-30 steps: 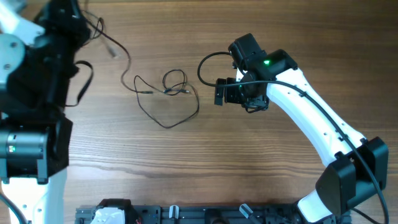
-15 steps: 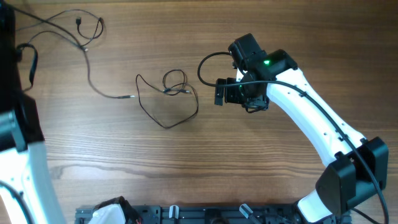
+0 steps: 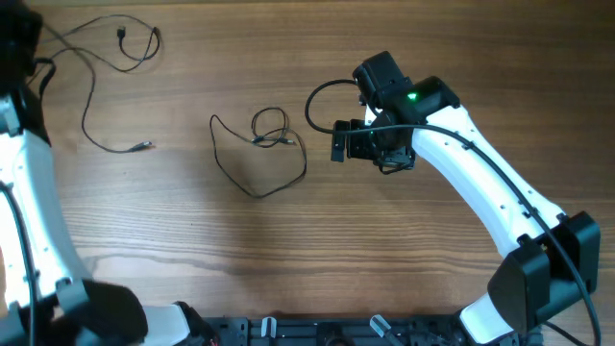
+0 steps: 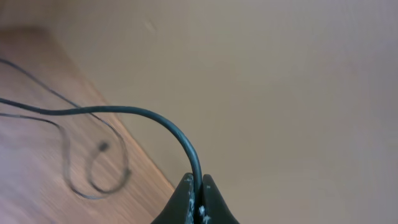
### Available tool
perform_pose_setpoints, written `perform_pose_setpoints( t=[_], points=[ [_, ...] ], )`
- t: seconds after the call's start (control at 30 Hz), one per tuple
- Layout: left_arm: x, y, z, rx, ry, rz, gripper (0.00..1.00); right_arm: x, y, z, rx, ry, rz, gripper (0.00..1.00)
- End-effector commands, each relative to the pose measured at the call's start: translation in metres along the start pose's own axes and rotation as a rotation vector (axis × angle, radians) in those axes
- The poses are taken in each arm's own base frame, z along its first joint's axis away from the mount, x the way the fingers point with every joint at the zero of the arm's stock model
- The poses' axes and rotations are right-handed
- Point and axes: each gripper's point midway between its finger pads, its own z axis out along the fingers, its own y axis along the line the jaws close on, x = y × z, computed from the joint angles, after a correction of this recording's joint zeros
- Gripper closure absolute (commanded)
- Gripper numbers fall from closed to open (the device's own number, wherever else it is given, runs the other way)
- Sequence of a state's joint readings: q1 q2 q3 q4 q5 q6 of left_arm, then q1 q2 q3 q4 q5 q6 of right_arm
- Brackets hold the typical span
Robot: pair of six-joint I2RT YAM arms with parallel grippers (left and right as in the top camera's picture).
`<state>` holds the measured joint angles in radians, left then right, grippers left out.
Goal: Untangle cables
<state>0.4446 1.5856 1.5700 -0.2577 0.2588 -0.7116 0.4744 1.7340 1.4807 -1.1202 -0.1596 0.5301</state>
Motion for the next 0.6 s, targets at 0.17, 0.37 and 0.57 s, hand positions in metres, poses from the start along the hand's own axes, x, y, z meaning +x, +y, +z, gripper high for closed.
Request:
perform_pose_setpoints(
  t=[0.17,0.37,0.57],
  points=[
    [0.057,-0.047,-0.013,0.370,0.316,0.220,0.96,-0.002,-0.002,0.005,0.011,0.000,-0.002,0.00],
    [0.079,-0.002,-0.021,0.265,0.427,0.328,0.96,-0.002,-0.002,0.005,0.011,-0.001,-0.003,0.00],
    [0.092,0.061,-0.033,0.111,0.539,0.406,0.96,-0.004,-0.001,0.005,0.006,-0.009,-0.005,0.00]
  ],
)
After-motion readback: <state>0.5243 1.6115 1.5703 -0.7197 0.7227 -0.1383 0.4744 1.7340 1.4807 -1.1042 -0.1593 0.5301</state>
